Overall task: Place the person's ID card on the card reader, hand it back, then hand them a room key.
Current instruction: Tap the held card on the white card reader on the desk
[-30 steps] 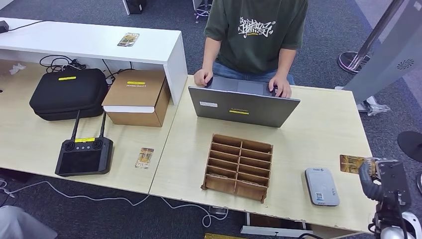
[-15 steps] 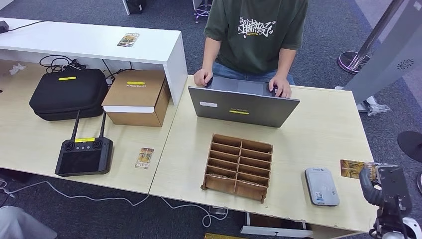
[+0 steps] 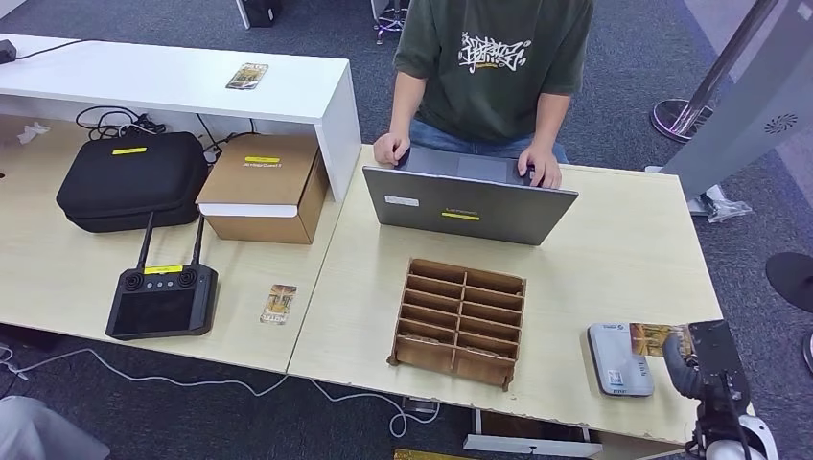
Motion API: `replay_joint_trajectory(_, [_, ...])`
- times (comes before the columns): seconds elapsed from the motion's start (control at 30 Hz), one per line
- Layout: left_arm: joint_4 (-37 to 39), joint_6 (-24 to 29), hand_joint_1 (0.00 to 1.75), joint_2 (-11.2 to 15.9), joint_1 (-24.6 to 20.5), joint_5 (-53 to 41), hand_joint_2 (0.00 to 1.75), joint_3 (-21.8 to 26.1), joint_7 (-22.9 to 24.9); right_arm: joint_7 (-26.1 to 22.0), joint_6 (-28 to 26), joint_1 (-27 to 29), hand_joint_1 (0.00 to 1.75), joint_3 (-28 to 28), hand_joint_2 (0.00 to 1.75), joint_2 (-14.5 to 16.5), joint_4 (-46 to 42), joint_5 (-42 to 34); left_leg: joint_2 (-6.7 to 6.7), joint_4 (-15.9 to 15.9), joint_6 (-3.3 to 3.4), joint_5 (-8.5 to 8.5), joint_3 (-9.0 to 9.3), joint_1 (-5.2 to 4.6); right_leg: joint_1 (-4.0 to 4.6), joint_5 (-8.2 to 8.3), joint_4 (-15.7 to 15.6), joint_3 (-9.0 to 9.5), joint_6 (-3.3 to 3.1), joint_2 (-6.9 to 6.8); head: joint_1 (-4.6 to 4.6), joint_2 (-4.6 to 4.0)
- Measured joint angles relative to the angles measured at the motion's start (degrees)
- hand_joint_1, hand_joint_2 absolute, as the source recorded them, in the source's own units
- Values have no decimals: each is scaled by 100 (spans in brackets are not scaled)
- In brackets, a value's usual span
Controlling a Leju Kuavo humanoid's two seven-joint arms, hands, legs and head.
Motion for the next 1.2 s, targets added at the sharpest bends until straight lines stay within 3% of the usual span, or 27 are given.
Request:
replay_joint_trajectory(0.8, [0,22,0,3,8,56,0,7,-107,-101,16,-27,175,261,175,24,286,24,0,0,0,0,1,0,0,0,0,0,0,0,0,0])
replay_joint_trajectory(1.2, [0,-40,0,56,9,48,0,7,-105,174,-176,92,175,345,175,24,91,372,2,0,0,0,3,0,0,0,0,0,0,2,0,0])
